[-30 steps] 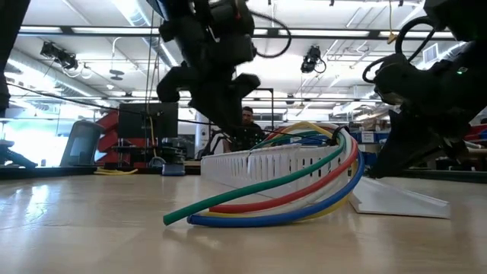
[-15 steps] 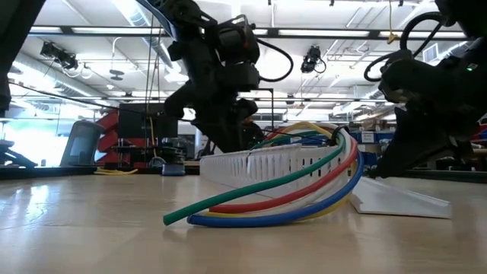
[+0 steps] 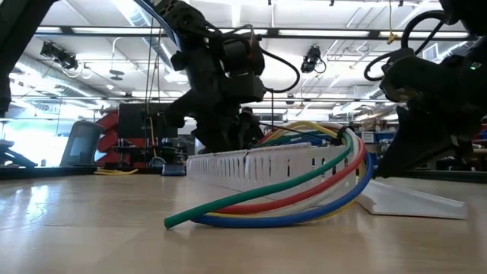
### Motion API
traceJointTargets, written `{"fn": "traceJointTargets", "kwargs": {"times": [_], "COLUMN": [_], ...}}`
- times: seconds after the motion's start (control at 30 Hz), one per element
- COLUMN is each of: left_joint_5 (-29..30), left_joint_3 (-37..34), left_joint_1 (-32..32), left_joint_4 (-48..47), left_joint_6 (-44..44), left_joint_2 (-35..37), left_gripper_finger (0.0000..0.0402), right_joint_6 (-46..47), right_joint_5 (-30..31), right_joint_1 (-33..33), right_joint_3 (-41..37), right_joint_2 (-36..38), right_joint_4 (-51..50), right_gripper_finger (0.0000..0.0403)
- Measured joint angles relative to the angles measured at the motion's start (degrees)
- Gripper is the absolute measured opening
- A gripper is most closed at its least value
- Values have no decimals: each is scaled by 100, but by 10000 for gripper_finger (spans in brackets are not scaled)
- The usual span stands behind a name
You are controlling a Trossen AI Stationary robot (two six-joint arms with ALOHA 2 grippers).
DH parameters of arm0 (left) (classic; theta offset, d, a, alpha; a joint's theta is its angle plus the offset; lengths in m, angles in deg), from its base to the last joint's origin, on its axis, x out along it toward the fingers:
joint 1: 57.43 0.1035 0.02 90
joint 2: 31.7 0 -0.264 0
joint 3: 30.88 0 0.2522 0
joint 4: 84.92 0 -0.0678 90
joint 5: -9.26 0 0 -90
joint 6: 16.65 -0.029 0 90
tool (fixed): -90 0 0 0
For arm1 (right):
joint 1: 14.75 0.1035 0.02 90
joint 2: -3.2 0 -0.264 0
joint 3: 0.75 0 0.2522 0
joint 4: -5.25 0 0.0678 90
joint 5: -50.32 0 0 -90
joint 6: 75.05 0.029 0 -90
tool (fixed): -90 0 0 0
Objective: Ziptie cables
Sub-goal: Put the ziptied cables into the cable duct
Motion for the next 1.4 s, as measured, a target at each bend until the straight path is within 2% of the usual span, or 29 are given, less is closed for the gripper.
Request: {"fn": "traceJointTargets", "kwargs": {"times": [0.07, 0.2, 0.27, 0.53, 0.77, 1.0, 1.17, 1.23, 1.33, 1.4], "left_joint_5": [156, 260, 337, 1068, 1125, 1096, 1082, 1079, 1063, 1057], "left_joint_3": [2, 0, -12, -35, -33, -33, -31, -31, -28, -26], "left_joint_1": [-13, -14, -11, 44, 397, 574, 580, 587, 609, 628], "left_joint_4": [-13, -16, 7, -205, -169, -266, -295, -298, -300, -297], "left_joint_6": [1, -45, -48, 159, 827, 1020, 1030, 1033, 1088, 1166], "left_joint_2": [0, -4, -5, 39, 44, 55, 59, 60, 61, 61], "left_gripper_finger": [108, 29, 13, 3, 1, 1, 1, 1, 1, 1], "right_joint_6": [-2, -4, -4, -200, -1292, -1825, -2125, -2406, -2802, -3124], "right_joint_5": [0, 2, 3, -18, 6, 26, 414, 147, -895, -1278], "right_joint_1": [34, 68, 74, 89, -125, -725, -1046, -1206, -1455, -1528], "right_joint_3": [0, 0, 0, 0, 4, 4, 4, 4, 4, 4], "right_joint_2": [0, 0, 0, 7, 11, 13, 13, 13, 2, -40], "right_joint_4": [-1, 0, -1, 490, 1297, 695, 420, 459, 622, 867], "right_gripper_finger": [0, 0, 0, 0, 0, 0, 0, 0, 1, 1]}}
